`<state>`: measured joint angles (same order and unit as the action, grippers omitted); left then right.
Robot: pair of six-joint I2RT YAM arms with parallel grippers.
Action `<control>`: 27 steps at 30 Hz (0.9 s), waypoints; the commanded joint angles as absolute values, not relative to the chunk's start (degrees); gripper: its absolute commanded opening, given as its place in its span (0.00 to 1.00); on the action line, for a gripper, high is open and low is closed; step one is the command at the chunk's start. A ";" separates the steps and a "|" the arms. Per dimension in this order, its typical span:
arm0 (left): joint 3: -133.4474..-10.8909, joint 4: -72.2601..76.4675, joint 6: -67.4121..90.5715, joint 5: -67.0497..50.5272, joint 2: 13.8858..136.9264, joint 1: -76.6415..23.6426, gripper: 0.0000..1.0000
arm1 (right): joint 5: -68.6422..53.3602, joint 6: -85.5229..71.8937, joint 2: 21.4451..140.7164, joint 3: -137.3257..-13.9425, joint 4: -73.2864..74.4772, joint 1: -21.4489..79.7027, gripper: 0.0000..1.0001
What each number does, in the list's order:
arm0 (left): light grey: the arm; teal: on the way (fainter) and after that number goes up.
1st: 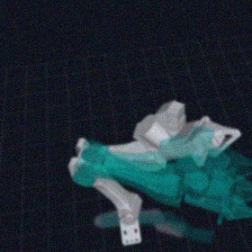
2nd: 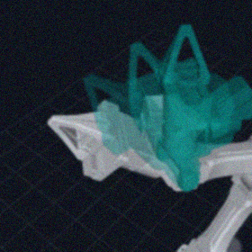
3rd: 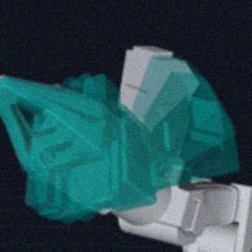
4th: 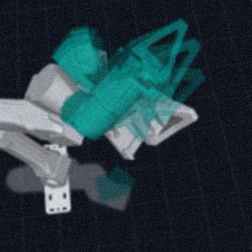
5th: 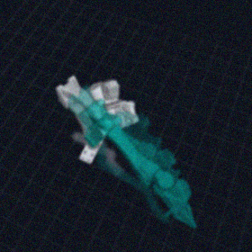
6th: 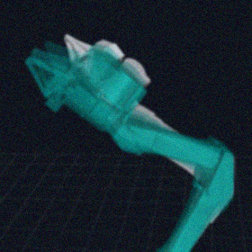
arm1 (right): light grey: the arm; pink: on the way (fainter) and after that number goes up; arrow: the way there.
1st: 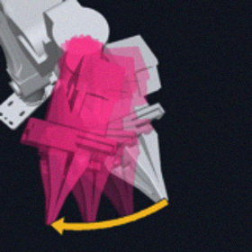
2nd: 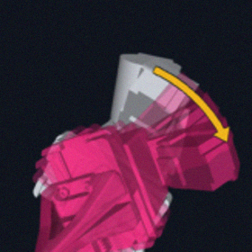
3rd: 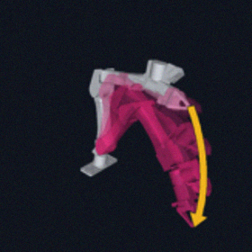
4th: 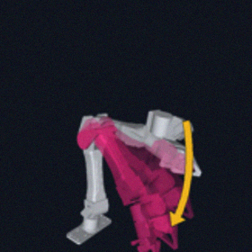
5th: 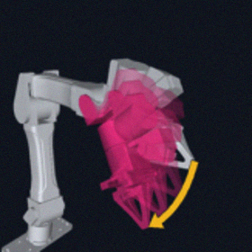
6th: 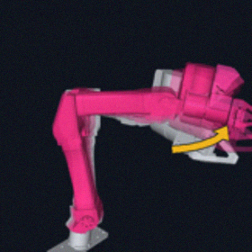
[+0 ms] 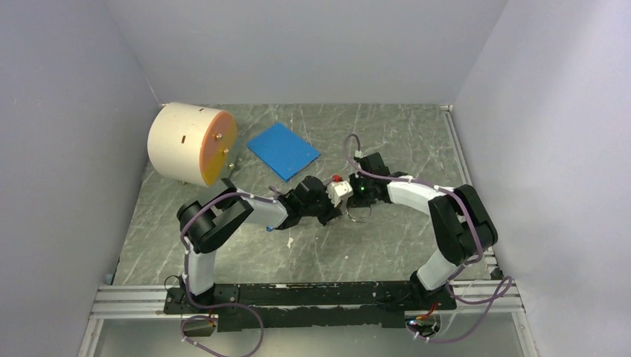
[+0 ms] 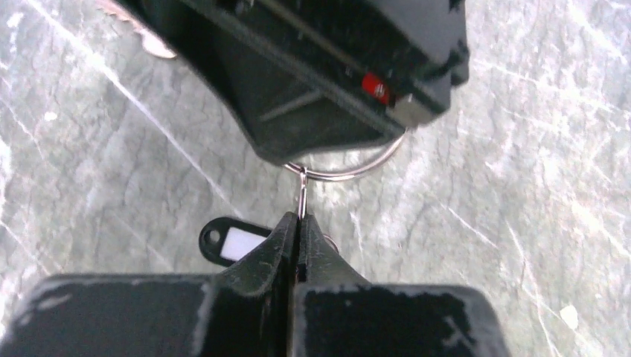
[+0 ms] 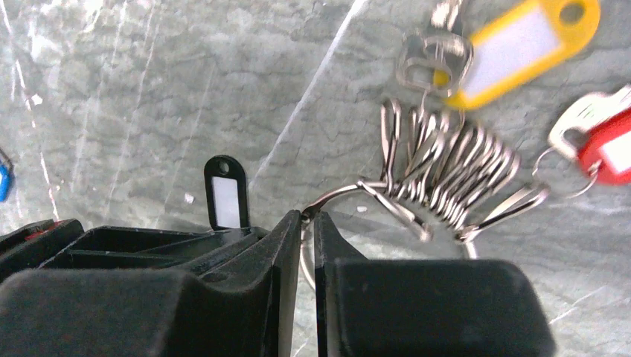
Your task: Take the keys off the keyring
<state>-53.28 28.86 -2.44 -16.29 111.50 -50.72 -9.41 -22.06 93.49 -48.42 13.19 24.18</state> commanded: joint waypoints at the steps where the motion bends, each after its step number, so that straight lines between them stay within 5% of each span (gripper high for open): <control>1: -51.08 25.98 -5.17 -16.17 105.76 -51.05 0.03 | -10.94 -22.82 89.00 -46.85 11.09 23.99 0.17; 17: -46.76 20.50 -24.86 -18.01 89.70 -51.11 0.03 | -16.36 -22.29 63.51 -40.67 6.86 23.88 0.58; 27: -42.67 19.19 -38.75 -23.93 81.01 -52.27 0.02 | -26.86 -19.71 57.13 -41.37 11.40 23.91 0.62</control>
